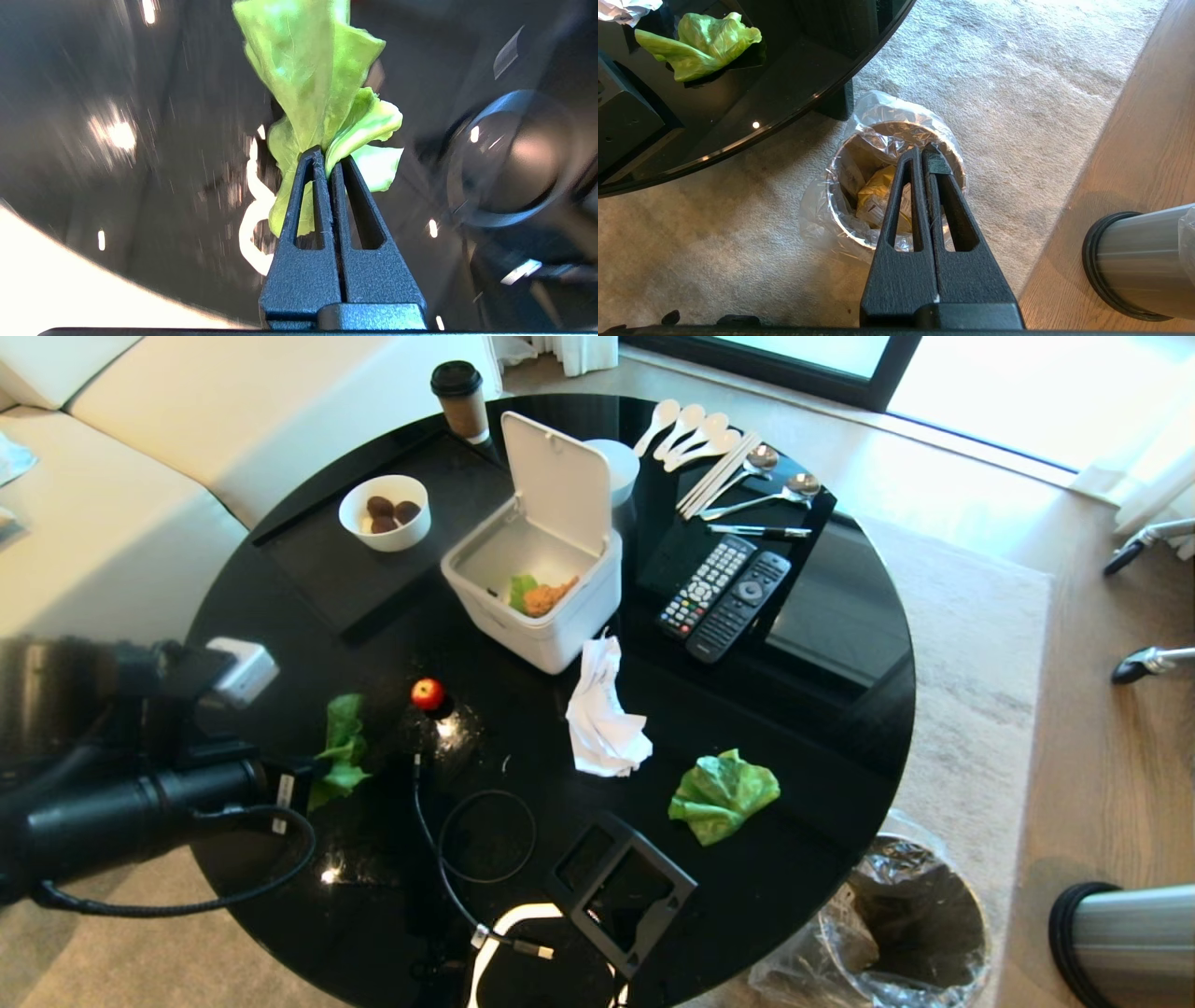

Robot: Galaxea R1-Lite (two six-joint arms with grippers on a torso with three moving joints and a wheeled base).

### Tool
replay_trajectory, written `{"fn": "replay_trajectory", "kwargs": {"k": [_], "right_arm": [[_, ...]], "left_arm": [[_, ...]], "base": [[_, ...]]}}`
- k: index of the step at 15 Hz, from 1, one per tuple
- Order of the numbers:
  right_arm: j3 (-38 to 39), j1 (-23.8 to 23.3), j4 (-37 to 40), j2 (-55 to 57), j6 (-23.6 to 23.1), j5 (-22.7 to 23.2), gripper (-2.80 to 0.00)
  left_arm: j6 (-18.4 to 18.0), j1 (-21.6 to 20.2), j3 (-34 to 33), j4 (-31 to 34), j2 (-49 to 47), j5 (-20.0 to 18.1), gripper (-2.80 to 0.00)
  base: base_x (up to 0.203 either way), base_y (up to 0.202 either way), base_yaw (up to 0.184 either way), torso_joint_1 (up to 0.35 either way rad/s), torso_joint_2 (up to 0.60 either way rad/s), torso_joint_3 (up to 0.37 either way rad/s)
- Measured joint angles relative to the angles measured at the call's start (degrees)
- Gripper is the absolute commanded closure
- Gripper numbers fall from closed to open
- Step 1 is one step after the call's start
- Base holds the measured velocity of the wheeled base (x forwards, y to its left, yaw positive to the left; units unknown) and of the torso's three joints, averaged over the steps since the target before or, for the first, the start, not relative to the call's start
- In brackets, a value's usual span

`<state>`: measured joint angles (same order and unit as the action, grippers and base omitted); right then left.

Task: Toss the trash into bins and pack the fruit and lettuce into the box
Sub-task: Throw vegetable leaves into the desktop trash can

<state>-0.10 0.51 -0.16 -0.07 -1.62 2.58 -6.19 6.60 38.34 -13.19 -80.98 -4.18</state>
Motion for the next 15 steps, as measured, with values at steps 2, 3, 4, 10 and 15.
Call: {"fn": "replay_trajectory", "kwargs": {"k": [2,3,4,10,15], "right_arm": [[0.0,0.0,0.0,0.0,-0.01,0.02,0.0],[0.0,0.0,0.0,0.0,0.0,0.01,0.0],[0.0,0.0,0.0,0.0,0.0,0.03,0.0],[0.0,0.0,0.0,0.0,0.0,0.02,0.0],[0.0,0.0,0.02,0.0,0.02,0.0,0.0]], "left_arm": [[-0.02,0.96,2.77,0.16,1.98,0.09,0.0],[-0.02,1.39,4.1,0.19,2.77,0.16,0.0],[0.0,1.67,5.15,0.32,3.34,0.16,0.0],[0.0,2.35,14.34,0.33,3.47,-0.02,0.0],[0.0,4.89,26.52,0.05,-2.56,-0.33,0.0]], "base": [[0.0,0.0,0.0,0.0,0.0,0.0],[0.0,0.0,0.0,0.0,0.0,0.0],[0.0,0.0,0.0,0.0,0.0,0.0],[0.0,0.0,0.0,0.0,0.0,0.0],[0.0,0.0,0.0,0.0,0.0,0.0]]}}
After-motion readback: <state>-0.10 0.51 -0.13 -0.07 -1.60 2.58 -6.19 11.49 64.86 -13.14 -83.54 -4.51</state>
